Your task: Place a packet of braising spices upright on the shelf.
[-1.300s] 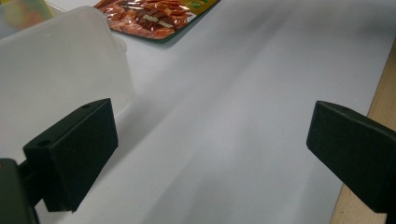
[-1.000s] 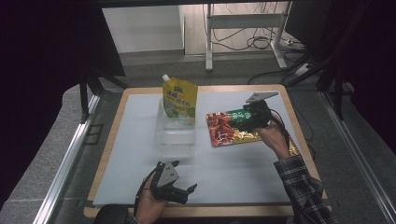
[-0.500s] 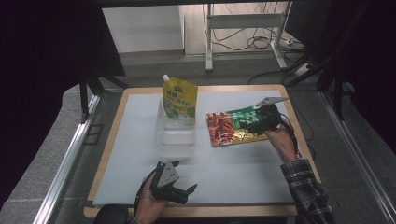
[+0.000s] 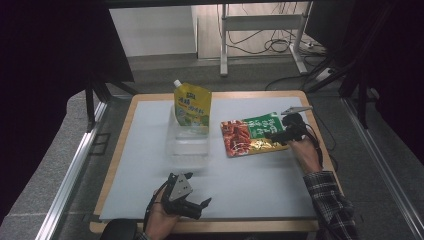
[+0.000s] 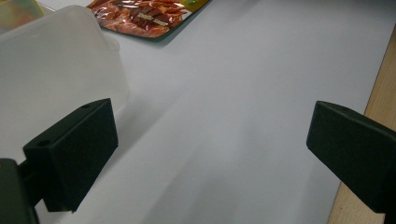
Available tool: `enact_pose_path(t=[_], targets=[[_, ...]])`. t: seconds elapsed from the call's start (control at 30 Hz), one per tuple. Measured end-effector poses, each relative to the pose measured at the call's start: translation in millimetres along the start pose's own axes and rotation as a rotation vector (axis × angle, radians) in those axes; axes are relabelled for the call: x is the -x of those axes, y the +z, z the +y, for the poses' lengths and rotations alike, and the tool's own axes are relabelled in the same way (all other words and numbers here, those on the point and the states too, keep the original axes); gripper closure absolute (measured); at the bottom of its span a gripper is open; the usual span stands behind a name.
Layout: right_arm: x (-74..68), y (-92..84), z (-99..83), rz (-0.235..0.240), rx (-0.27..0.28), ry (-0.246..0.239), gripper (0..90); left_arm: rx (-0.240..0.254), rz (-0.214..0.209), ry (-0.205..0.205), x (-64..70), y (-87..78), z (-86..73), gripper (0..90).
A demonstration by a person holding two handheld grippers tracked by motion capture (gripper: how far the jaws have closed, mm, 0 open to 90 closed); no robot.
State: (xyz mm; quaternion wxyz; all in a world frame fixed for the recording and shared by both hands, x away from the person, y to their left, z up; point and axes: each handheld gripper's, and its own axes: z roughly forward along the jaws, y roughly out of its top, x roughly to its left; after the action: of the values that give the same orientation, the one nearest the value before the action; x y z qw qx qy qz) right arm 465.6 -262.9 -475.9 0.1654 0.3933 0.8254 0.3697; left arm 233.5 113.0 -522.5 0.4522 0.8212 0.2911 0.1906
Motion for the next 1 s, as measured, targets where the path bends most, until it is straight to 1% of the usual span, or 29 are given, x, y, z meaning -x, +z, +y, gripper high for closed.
enact_pose_path(t=[0.13, 0.17, 0.33, 0.53, 0.63, 0.8, 0.9, 1.0], targets=[[7.1, 3.4, -4.9, -0.008, -0.03, 0.017, 2.3, -0.003, -0.001, 0.002, 0.2, 0.2, 0.0, 1.6], [8.5, 4.4, -6.2, -0.007, -0.042, 0.031, 2.3, -0.004, -0.001, 0.002, 0.3, 0.3, 0.0, 1.6], [15.9, 11.9, -13.0, -0.014, -0.077, 0.066, 2.3, -0.005, -0.002, 0.004, 0.6, 0.4, 0.0, 1.6], [22.3, 17.6, -18.6, 0.004, -0.122, 0.131, 2.3, -0.005, 0.001, 0.006, 0.6, 0.3, 0.0, 1.6], [24.2, 19.9, -20.2, 0.021, -0.131, 0.161, 2.3, -0.006, 0.001, 0.006, 0.6, 0.3, 0.0, 1.6], [25.2, 23.3, -21.9, 0.029, -0.154, 0.186, 2.3, -0.008, 0.0, 0.008, 0.8, 0.5, 0.0, 1.6], [25.5, 25.1, -23.0, 0.033, -0.166, 0.19, 2.4, -0.009, -0.001, 0.009, 0.8, 0.6, 0.0, 1.6], [25.4, 26.6, -23.7, 0.048, -0.167, 0.207, 2.4, -0.01, -0.001, 0.01, 1.0, 0.8, -0.1, 1.6]])
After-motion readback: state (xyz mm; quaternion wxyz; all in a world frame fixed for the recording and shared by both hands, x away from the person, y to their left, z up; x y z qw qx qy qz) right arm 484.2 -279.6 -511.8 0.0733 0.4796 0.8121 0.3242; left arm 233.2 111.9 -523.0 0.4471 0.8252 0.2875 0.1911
